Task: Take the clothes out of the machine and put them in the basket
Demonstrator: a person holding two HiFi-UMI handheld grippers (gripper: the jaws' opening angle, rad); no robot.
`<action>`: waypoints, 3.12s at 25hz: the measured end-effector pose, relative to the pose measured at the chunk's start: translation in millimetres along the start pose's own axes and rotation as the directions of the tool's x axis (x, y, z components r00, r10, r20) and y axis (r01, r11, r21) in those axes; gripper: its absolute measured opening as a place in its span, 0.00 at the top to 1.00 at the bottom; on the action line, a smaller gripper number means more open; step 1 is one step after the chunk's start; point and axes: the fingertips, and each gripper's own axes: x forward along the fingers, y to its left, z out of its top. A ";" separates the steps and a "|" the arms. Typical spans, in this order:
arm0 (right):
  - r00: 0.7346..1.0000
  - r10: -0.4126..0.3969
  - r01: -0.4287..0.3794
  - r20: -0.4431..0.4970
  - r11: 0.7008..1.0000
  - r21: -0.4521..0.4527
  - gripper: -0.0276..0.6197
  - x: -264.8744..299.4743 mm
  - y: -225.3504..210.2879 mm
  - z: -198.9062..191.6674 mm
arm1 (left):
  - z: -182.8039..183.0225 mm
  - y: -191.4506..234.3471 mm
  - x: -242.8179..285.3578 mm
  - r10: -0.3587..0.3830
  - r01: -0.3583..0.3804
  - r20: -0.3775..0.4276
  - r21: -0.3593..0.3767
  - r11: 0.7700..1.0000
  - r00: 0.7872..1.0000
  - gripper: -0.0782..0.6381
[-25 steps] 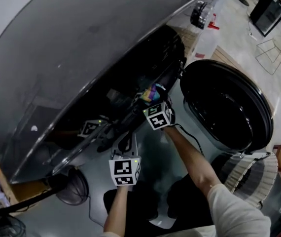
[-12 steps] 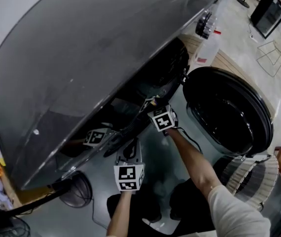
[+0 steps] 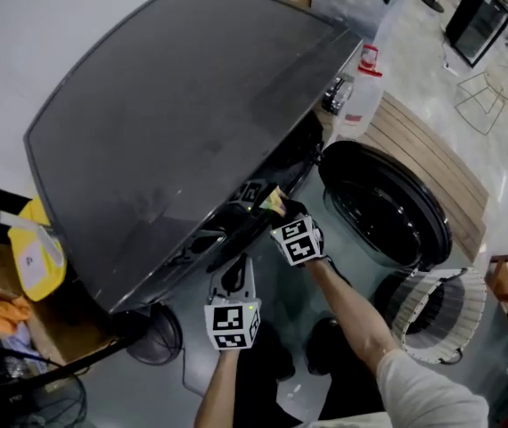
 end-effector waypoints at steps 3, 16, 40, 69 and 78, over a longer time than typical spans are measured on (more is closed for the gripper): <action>1.000 -0.001 0.001 0.028 1.000 0.006 0.85 -45.5 6.9 29.1 | 28.5 -10.7 -21.8 0.000 0.000 -0.004 -0.009 1.000 1.000 0.87; 0.987 -0.018 0.011 0.159 0.999 0.045 0.85 -240.5 23.1 142.3 | 153.0 -66.0 -111.0 0.024 -0.024 0.015 -0.014 1.000 1.000 0.87; 0.878 -0.150 0.164 0.455 0.986 0.009 0.84 -536.9 15.0 355.8 | 404.1 -152.1 -227.1 -0.045 0.010 0.280 0.124 0.992 0.959 0.87; 0.669 -0.585 0.520 0.458 0.809 0.273 0.84 -768.5 -76.2 275.4 | 438.4 -407.5 -217.6 -0.520 0.417 0.197 0.398 0.817 0.831 0.87; 0.519 -0.787 0.684 0.334 0.617 0.390 0.84 -865.6 -119.6 191.4 | 404.1 -539.1 -208.4 -0.707 0.606 0.073 0.459 0.650 0.703 0.87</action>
